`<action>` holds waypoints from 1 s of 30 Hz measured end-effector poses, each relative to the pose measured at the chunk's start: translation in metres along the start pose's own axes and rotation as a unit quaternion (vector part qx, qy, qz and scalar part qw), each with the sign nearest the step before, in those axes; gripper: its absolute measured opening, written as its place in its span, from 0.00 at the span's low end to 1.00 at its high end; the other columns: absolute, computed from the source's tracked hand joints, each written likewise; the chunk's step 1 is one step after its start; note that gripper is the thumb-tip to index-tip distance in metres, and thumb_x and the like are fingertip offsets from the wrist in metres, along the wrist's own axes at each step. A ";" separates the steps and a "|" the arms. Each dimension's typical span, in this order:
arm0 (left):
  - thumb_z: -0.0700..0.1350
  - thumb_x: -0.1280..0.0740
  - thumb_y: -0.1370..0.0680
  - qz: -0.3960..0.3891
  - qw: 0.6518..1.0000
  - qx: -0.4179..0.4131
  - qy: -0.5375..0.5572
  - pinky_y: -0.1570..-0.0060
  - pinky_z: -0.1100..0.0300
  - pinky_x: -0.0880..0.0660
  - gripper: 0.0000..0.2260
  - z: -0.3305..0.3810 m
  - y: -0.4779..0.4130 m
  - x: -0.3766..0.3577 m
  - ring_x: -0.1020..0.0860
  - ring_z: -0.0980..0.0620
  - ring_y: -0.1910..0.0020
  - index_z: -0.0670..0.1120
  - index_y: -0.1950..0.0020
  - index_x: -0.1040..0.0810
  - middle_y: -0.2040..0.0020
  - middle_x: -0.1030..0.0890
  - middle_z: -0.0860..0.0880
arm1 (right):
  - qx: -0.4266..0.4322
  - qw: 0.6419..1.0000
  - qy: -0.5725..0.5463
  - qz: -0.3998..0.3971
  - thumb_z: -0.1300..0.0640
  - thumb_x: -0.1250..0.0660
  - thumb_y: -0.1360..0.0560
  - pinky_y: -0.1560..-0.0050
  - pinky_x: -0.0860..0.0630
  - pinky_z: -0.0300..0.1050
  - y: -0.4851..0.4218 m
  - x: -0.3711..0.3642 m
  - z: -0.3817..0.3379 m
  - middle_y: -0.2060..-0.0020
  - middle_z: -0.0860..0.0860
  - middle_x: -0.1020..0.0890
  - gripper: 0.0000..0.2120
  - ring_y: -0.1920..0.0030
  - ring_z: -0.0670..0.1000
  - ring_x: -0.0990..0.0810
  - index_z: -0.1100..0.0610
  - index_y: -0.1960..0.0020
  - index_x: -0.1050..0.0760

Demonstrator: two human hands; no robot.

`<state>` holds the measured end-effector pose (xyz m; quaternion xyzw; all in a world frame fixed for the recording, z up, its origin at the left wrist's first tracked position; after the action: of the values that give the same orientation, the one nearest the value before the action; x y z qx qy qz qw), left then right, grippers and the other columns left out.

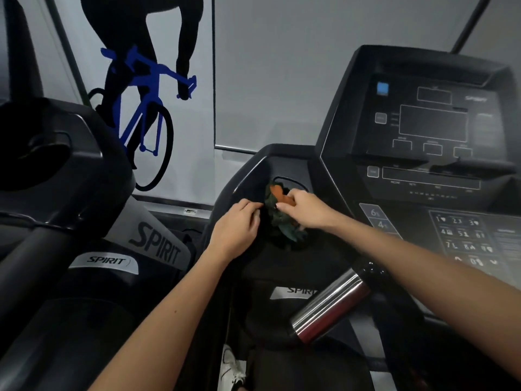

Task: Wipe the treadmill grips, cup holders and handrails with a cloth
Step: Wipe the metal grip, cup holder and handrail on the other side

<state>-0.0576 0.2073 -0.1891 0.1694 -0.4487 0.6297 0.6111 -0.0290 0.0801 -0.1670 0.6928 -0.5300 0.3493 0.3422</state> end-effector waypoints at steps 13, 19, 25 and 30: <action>0.62 0.35 0.27 -0.028 0.914 0.066 0.399 0.45 0.59 0.25 0.24 0.082 -0.024 0.023 0.21 0.53 0.47 0.45 0.41 0.22 0.47 0.18 0.48 | 0.073 0.924 -0.376 0.001 0.71 0.48 0.21 0.54 0.20 0.38 0.055 0.056 -0.009 0.49 0.56 0.21 0.18 0.50 0.48 0.21 0.61 0.35 0.30; 0.42 0.40 0.20 0.019 0.909 0.071 0.411 0.51 0.60 0.25 0.04 0.141 -0.052 0.047 0.22 0.53 0.53 0.48 0.48 0.27 0.55 0.22 0.52 | 0.119 0.928 -0.339 0.101 0.67 0.41 0.22 0.54 0.20 0.46 0.071 0.121 0.006 0.60 0.55 0.23 0.19 0.57 0.53 0.20 0.59 0.32 0.32; 0.39 0.42 0.19 0.003 0.900 0.049 0.434 0.48 0.57 0.24 0.09 0.188 -0.063 0.054 0.22 0.49 0.50 0.43 0.41 0.27 0.49 0.21 0.46 | 0.107 0.911 -0.383 0.107 0.62 0.39 0.22 0.51 0.22 0.47 0.084 0.158 0.044 0.47 0.60 0.24 0.17 0.51 0.53 0.22 0.59 0.33 0.31; 0.38 0.43 0.19 -0.045 0.865 0.029 0.499 0.52 0.57 0.22 0.08 0.221 -0.068 0.048 0.20 0.50 0.57 0.44 0.47 0.25 0.54 0.20 0.46 | 0.027 0.907 -0.403 0.116 0.51 0.37 0.23 0.48 0.25 0.44 0.084 0.158 0.087 0.39 0.57 0.25 0.24 0.44 0.51 0.24 0.57 0.30 0.37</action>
<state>-0.0787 0.0564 -0.0093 -0.1297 -0.0574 0.6144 0.7762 -0.0693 -0.0887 -0.0700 0.7171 -0.6899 0.0918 0.0373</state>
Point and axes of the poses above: each hand's wrist, its own y-axis away from the middle knuckle, its own x-axis out of the back of the hand, z = x × y, the point moved 9 cm from there along -y, towards the middle knuckle
